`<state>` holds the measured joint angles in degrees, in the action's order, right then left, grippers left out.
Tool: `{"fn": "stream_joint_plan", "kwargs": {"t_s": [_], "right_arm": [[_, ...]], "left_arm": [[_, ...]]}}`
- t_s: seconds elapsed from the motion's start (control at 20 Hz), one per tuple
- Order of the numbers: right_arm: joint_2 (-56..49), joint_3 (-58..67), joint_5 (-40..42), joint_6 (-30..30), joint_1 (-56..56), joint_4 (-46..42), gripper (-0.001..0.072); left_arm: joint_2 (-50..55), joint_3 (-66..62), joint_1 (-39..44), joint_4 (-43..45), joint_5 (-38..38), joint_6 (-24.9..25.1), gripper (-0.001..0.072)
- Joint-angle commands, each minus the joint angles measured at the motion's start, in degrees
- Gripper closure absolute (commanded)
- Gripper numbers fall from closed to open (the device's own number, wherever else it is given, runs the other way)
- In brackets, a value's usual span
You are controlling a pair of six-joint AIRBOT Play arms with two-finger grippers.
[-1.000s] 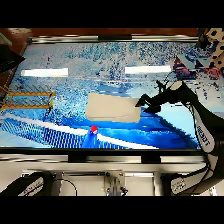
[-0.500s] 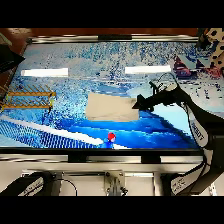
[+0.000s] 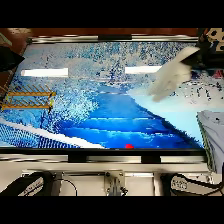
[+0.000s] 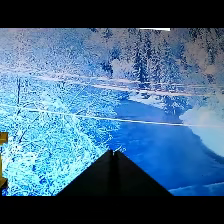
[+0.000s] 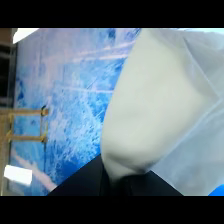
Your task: Fold the shirts.
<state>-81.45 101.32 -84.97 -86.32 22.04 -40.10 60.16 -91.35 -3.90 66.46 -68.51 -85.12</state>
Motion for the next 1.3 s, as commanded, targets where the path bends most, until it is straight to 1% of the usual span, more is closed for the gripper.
{"fn": "stream_joint_plan", "kwargs": {"t_s": [0.0, 0.1, 0.15, 0.3, 0.5, 0.65, 0.75, 0.8, 0.9, 1.0, 1.15, 1.2, 1.25], "right_arm": [[3.5, 10.5, -8.4, -6.3, 10.5, -7.1, 0.0644], [3.5, 13.8, -10.3, -6.0, 15.0, -11.6, 0.0644], [3.5, 14.7, -10.4, -6.0, 17.2, -13.4, 0.0644], [3.1, 14.8, -8.3, -3.9, 21.8, -14.1, 0.0644], [1.4, 14.8, -1.8, -2.7, 22.8, -12.9, 0.0644], [-0.5, 14.8, 6.5, -2.0, 22.8, -6.3, 0.0644], [-1.1, 14.8, 10.3, 0.6, 22.8, -6.4, 0.0644], [-1.4, 14.7, 10.2, 2.8, 23.0, -7.4, 0.0644], [-2.6, 14.7, 6.1, 4.1, 24.0, -10.8, 0.0644], [-3.5, 14.7, -1.3, 5.7, 25.5, -16.3, 0.0644], [-3.4, 14.7, -11.0, 9.7, 27.4, -34.4, 0.0643], [-3.4, 14.6, -12.4, 8.2, 28.8, -38.9, 0.0644], [-3.4, 14.6, -13.4, 7.1, 30.9, -39.6, 0.0643]], "left_arm": [[0.0, 0.0, 0.0, 0.0, -0.2, 2.2, 0.0676], [0.0, 0.0, 0.0, 0.0, -0.2, 4.7, 0.0676], [0.0, 0.0, 0.0, 0.0, -0.2, 5.1, 0.0676], [0.0, 0.0, 0.0, 0.0, -0.2, 5.1, 0.0676], [0.0, 0.0, 0.0, 0.0, -0.2, 4.9, 0.0676], [0.0, 0.0, 0.0, 0.0, 0.2, 5.0, 0.0676], [0.0, 0.0, 0.0, 0.0, 0.9, 4.9, 0.0676], [0.0, 0.0, 0.0, 0.0, 1.0, 4.9, 0.0676], [0.0, 0.0, 0.0, 0.0, 0.9, 4.4, 0.0676], [0.0, 0.0, 0.0, 0.0, 0.9, 3.4, 0.0676], [0.0, 0.0, 0.0, 0.0, 0.9, 3.4, 0.0676], [0.0, 0.0, 0.0, -0.1, 0.9, 3.4, 0.0676], [0.0, 0.0, 0.0, -0.4, 0.9, 3.4, 0.0676]]}}
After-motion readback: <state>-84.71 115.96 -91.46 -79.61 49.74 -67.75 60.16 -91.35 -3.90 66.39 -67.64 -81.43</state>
